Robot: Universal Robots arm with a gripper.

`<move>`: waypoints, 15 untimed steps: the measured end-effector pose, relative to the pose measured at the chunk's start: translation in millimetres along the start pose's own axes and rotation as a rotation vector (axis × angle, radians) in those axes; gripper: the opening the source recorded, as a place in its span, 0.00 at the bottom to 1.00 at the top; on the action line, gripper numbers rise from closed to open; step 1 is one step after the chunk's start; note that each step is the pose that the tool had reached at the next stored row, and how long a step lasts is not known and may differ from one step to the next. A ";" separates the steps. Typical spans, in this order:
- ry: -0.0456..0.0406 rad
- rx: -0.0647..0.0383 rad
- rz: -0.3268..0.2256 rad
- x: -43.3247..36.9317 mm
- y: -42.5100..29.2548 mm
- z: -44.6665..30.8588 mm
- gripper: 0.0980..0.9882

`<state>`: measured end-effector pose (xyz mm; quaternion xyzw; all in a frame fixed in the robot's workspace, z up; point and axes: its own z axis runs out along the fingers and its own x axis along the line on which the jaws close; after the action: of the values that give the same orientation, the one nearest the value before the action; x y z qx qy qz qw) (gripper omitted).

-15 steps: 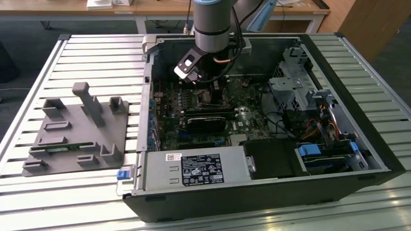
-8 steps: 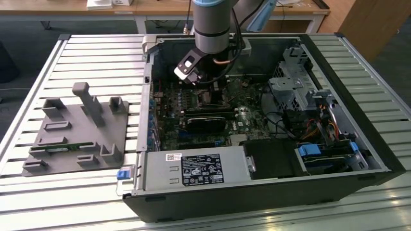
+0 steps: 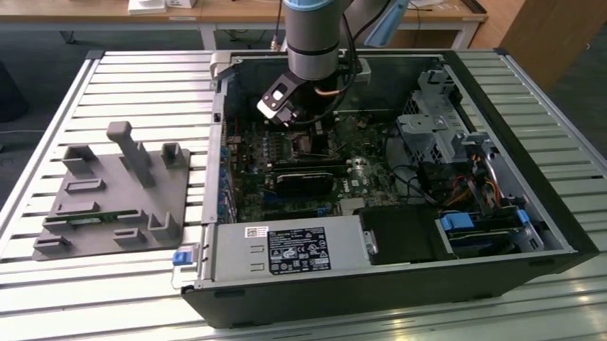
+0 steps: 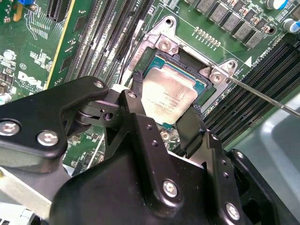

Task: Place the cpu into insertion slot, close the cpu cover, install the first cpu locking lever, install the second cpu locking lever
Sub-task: 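Place the cpu into insertion slot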

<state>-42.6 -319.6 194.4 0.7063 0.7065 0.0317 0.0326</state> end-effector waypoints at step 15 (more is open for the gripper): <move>-0.0001 0.000 0.000 0.1 0.2 1.7 0.49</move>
<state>-42.2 -319.5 192.7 0.7064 0.7064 0.0317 0.0326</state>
